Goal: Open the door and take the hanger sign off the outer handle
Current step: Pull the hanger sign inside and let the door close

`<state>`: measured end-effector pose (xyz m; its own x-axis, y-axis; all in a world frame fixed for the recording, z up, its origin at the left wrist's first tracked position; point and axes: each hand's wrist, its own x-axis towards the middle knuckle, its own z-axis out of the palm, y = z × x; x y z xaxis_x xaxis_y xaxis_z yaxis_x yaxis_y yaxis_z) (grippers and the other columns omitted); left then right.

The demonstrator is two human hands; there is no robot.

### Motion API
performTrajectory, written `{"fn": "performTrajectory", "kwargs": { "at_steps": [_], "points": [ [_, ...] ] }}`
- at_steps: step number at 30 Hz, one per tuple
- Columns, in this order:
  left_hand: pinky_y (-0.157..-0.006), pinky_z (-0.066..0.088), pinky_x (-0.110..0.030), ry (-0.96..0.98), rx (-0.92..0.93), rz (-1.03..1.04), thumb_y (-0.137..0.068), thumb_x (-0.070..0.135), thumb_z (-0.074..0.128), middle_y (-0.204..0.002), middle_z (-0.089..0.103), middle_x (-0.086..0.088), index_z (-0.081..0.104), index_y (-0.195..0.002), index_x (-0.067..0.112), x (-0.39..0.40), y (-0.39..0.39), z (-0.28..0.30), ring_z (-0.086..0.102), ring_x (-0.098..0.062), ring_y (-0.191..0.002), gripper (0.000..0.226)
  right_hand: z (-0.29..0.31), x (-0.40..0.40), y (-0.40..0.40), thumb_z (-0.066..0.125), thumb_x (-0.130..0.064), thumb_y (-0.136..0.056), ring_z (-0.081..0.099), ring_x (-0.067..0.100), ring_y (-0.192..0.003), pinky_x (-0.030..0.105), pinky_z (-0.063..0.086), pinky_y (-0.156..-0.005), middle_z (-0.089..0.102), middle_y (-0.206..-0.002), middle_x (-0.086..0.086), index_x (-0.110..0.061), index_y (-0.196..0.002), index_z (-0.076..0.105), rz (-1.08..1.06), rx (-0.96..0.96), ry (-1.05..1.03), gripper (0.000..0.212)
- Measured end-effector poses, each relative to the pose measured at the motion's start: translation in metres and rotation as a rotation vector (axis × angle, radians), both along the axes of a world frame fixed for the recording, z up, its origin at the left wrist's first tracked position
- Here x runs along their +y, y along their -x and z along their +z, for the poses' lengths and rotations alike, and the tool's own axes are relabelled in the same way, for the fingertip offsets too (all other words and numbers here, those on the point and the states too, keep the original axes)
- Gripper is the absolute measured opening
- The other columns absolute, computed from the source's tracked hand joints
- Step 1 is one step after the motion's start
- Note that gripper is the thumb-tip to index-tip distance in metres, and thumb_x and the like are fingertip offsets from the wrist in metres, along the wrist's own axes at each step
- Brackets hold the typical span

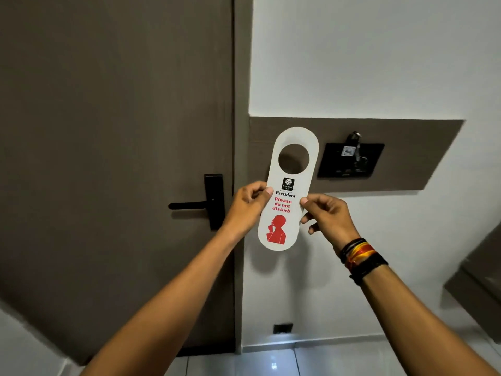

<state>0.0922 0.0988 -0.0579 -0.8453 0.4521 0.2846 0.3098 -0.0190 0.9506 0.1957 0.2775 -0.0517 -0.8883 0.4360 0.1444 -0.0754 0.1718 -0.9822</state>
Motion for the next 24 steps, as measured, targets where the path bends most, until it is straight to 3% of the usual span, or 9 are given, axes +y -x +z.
{"fn": "performTrajectory", "kwargs": {
  "at_steps": [4, 7, 13, 17, 19, 22, 24],
  "points": [
    [-0.074, 0.061, -0.036, 0.074, -0.009, -0.048, -0.108, 0.023, 0.052, -0.090, 0.080, 0.007, 0.071, -0.101, 0.012, 0.058, -0.016, -0.009, 0.076, -0.011, -0.082, 0.023, -0.008, 0.053, -0.022, 0.064, -0.015, -0.102, 0.065, 0.016, -0.063, 0.025, 0.055, -0.048, 0.080, -0.086, 0.003, -0.011, -0.093, 0.075, -0.066, -0.010, -0.017, 0.015],
    [-0.077, 0.063, -0.038, 0.178, 0.014, -0.112, -0.111, 0.021, 0.043, -0.107, 0.080, -0.002, 0.069, -0.112, 0.014, 0.113, -0.039, -0.023, 0.077, -0.019, -0.092, 0.028, -0.025, 0.108, -0.041, 0.063, -0.015, -0.103, 0.064, 0.020, -0.067, 0.024, 0.057, -0.051, 0.077, -0.092, 0.011, -0.005, -0.100, 0.075, -0.126, -0.045, 0.003, 0.015],
    [-0.065, 0.058, -0.017, 0.299, 0.059, -0.110, -0.111, 0.027, 0.043, -0.116, 0.077, 0.000, 0.066, -0.123, 0.018, 0.269, -0.099, -0.061, 0.073, -0.009, -0.090, 0.028, -0.073, 0.263, -0.098, 0.067, -0.015, -0.101, 0.068, 0.019, -0.067, 0.027, 0.063, -0.056, 0.078, -0.095, 0.015, -0.006, -0.114, 0.074, -0.202, -0.081, 0.046, 0.017],
    [-0.081, 0.064, -0.032, 0.309, 0.046, -0.097, -0.109, 0.035, 0.046, -0.124, 0.076, -0.001, 0.064, -0.124, 0.022, 0.391, -0.142, -0.103, 0.074, -0.017, -0.098, 0.026, -0.109, 0.381, -0.142, 0.070, -0.013, -0.099, 0.069, 0.010, -0.058, 0.027, 0.063, -0.055, 0.079, -0.077, 0.001, -0.014, -0.104, 0.075, -0.258, -0.063, 0.095, 0.007],
    [-0.089, 0.064, -0.038, 0.338, 0.012, -0.107, -0.109, 0.035, 0.047, -0.127, 0.076, -0.001, 0.064, -0.126, 0.021, 0.454, -0.171, -0.123, 0.075, -0.020, -0.103, 0.028, -0.127, 0.437, -0.174, 0.068, -0.014, -0.100, 0.070, 0.013, -0.062, 0.029, 0.064, -0.057, 0.078, -0.078, 0.003, -0.013, -0.102, 0.074, -0.294, -0.105, 0.116, 0.006],
    [-0.088, 0.066, -0.042, 0.331, -0.088, -0.123, -0.109, 0.032, 0.049, -0.123, 0.077, -0.004, 0.066, -0.122, 0.020, 0.531, -0.215, -0.147, 0.075, -0.024, -0.101, 0.024, -0.149, 0.506, -0.221, 0.067, -0.013, -0.100, 0.068, 0.020, -0.067, 0.032, 0.061, -0.058, 0.075, -0.084, 0.009, -0.008, -0.101, 0.073, -0.354, -0.166, 0.181, 0.008],
    [-0.085, 0.067, -0.043, 0.299, -0.164, -0.126, -0.108, 0.034, 0.052, -0.121, 0.077, -0.003, 0.066, -0.117, 0.022, 0.582, -0.236, -0.161, 0.076, -0.023, -0.099, 0.020, -0.164, 0.548, -0.246, 0.068, -0.013, -0.099, 0.071, 0.017, -0.064, 0.028, 0.060, -0.055, 0.078, -0.081, 0.001, -0.013, -0.096, 0.075, -0.423, -0.177, 0.225, 0.007]
  ]
}}
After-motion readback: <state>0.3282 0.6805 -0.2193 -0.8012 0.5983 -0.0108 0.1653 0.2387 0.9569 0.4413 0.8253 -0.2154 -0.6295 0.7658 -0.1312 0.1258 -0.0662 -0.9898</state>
